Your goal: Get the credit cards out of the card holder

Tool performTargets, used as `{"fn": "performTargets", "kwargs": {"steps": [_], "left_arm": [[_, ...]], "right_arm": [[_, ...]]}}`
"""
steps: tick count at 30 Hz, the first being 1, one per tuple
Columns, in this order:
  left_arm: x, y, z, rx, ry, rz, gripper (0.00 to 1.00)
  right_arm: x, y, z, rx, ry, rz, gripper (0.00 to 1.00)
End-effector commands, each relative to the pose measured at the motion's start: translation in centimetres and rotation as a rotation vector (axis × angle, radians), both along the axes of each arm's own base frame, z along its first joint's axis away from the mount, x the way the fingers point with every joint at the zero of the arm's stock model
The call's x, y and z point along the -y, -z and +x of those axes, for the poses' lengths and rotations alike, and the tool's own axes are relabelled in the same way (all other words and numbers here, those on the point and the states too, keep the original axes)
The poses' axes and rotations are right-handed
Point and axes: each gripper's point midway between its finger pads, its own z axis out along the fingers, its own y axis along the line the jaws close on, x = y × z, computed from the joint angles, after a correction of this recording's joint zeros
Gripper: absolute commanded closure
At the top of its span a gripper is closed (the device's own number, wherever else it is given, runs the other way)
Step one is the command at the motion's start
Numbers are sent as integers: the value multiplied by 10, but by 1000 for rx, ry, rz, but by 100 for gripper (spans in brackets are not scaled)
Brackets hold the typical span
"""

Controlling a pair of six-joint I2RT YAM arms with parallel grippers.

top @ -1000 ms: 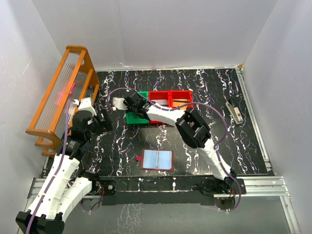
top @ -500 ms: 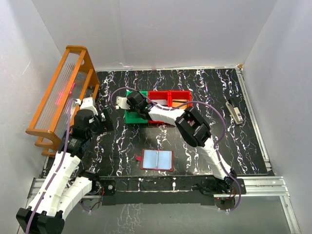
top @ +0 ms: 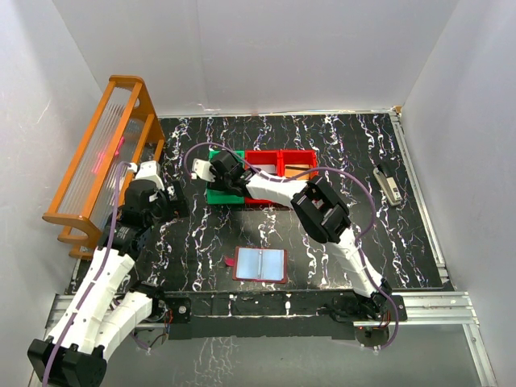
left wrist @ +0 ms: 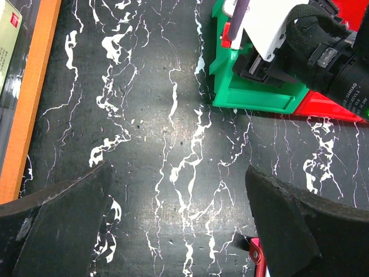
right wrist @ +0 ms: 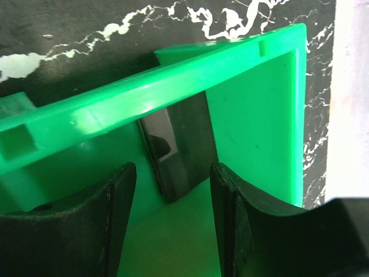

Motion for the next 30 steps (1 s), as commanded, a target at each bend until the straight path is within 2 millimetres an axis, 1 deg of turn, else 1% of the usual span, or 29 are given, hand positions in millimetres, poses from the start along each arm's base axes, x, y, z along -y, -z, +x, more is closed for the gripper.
{"fn": "performTargets", "kwargs": {"steps": [1,3,6,7,9,10,11,12,13,15,16,18,20,22,24,26,28,30], "left_arm": [[2,3,1,-5,18,2,1],[3,4,1,-7,25,-1,2],[9,7,1,-15,55,-14,1],[12,7,1,-19,70,-20,2],[17,10,1,-30,98,-33,1],[21,11,1,-34,115,-42,1],[25,12,1,-40,135,-51,2],[39,16,-1,-63,210,-93,1],[45,17,-2,-69,238,-113,2],[57,18,-6,-88,291,-155,2],[63,19,-9,-101,315,-184,2],[76,17,-14,-119,347,-261,2],[97,14,-25,-147,416,-384,5],[112,12,-36,-182,453,-495,7],[121,9,-45,-193,478,-563,7],[126,5,-52,-199,497,-588,7],[132,5,-60,-227,522,-599,7],[139,8,-69,-270,552,-591,8]], "right_arm": [[-13,-70,5,37,30,187,47],[-17,-89,3,30,47,264,46],[-20,-135,-4,28,78,425,45],[-18,-153,-10,19,101,499,44],[-6,-181,-23,9,162,623,42],[4,-190,-31,-10,207,684,40],[15,-195,-40,-33,263,740,34],[56,-182,-73,-148,476,889,25],[67,-173,-90,-209,515,918,25],[86,-153,-122,-337,606,964,26],[96,-148,-139,-398,650,994,27],[111,-124,-173,-547,760,1029,30],[122,-103,-206,-692,838,1066,33],[123,-90,-237,-855,875,1148,36],[123,-85,-261,-981,866,1234,37],[126,-81,-278,-1068,847,1307,38],[132,-75,-286,-1093,855,1331,39],[138,-72,-290,-1090,875,1326,40]]}}
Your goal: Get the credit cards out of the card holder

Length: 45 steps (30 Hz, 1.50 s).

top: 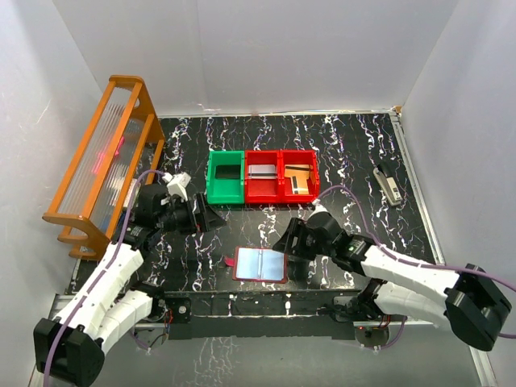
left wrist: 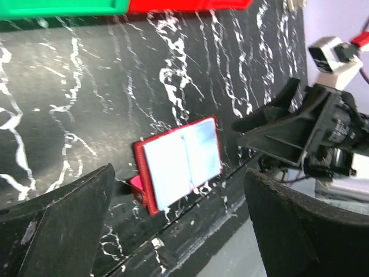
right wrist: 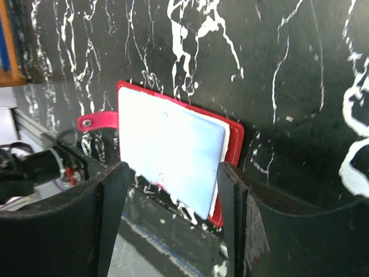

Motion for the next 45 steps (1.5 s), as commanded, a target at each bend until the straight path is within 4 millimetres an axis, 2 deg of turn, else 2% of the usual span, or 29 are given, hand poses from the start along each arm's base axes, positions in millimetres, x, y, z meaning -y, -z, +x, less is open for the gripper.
{"fn": "performTargets", "kwargs": {"steps": [1,7,13,20,28,31,33,37,43,45], "left_arm": [[27,-14,-25,-51,124,-76,9],[58,3,-46,-98,207,17,11],[75,29,-58,-182,243,92,17],[79,62,-75,-285,281,181,24],[77,90,-80,-343,276,248,28],[74,102,-84,-373,283,287,35],[73,110,-86,-386,286,308,39],[74,118,-89,-392,292,320,52],[77,121,-92,-391,300,315,66],[79,121,-92,-391,301,310,69]], "right_arm": [[-22,-47,1,-7,41,236,40],[-20,-31,-6,-73,40,202,45],[-22,-13,-12,-139,30,174,53],[-18,10,-18,-204,34,118,57],[-10,37,-26,-264,44,53,58],[-9,43,-26,-277,46,36,58],[-10,43,-27,-279,42,37,60],[-19,36,-27,-268,10,92,71],[-43,7,-22,-215,-65,233,78],[-48,-1,-21,-204,-79,267,83]]}}
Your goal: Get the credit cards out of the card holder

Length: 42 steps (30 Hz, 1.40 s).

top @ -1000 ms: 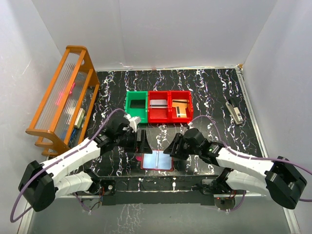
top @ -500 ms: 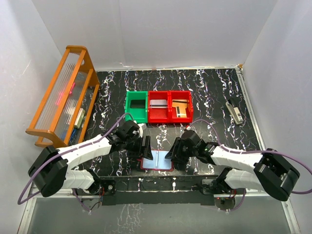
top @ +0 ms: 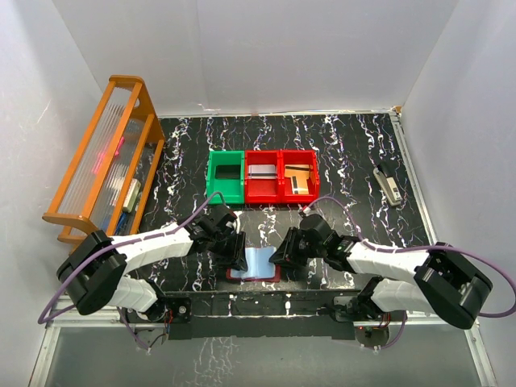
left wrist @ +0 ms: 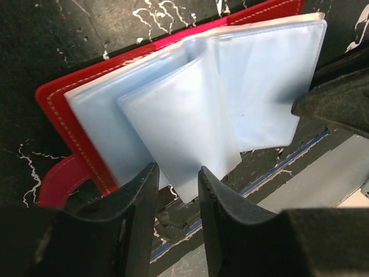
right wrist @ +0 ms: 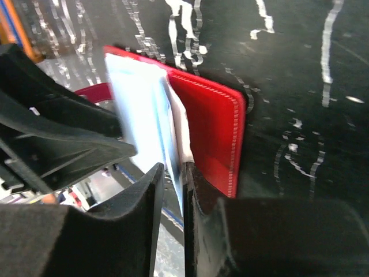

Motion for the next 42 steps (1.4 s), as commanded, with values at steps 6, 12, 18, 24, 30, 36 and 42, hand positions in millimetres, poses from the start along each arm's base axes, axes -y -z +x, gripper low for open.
{"fn": "performTargets", "kwargs": {"steps": [6,12,18,24,30,36,42], "left_arm": [[6,-1,0,14,4,-15,71],[4,0,-1,14,1,-4,73],[2,0,-1,19,-4,-6,75],[3,0,0,21,-6,-8,76],[4,-1,-1,22,0,-11,77],[5,0,-1,20,-2,-19,78],[4,-1,0,21,0,-12,79]], "right_arm": [[-35,-41,13,74,-45,199,84],[-29,-22,14,31,-42,98,78],[-43,-46,14,94,-93,215,96],[-54,-60,10,74,-106,336,100],[-60,-65,9,71,-143,357,95],[-59,-49,8,25,-144,281,92],[-65,-35,7,-37,-149,257,87]]}}
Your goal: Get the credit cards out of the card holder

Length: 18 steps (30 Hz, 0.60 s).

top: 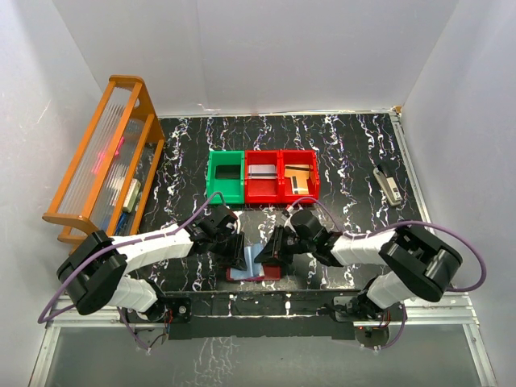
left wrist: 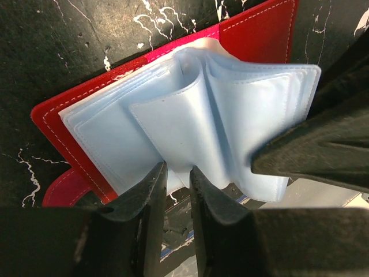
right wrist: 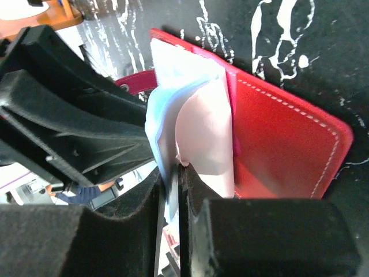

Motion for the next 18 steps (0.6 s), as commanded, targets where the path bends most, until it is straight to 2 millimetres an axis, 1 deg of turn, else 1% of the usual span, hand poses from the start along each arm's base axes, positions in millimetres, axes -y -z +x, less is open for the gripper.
{"fn": "performTargets", "kwargs": {"steps": [1,2,6,10,13,15,16,18], "left_arm": [[0,-2,-2,0,10,-2,79],[0,-3,-2,3,11,0,79],[-2,-2,-3,6,9,2,79],[-3,0,-4,1,8,6,79],[-2,0,-3,1,8,5,80],[-1,-1,-3,1,9,5,80],[-1,-1,-2,2,11,5,80],[0,-2,-2,3,12,6,80]], "right_arm": [[-10,-8,10,25,-9,-28,85],[-7,-4,13,35,2,-74,84],[5,-2,22,85,31,-180,79],[8,-4,22,90,35,-185,74],[7,-7,22,94,38,-172,73],[7,-9,24,103,49,-173,74],[8,-10,25,108,55,-177,77],[7,-13,26,116,50,-167,88]]}}
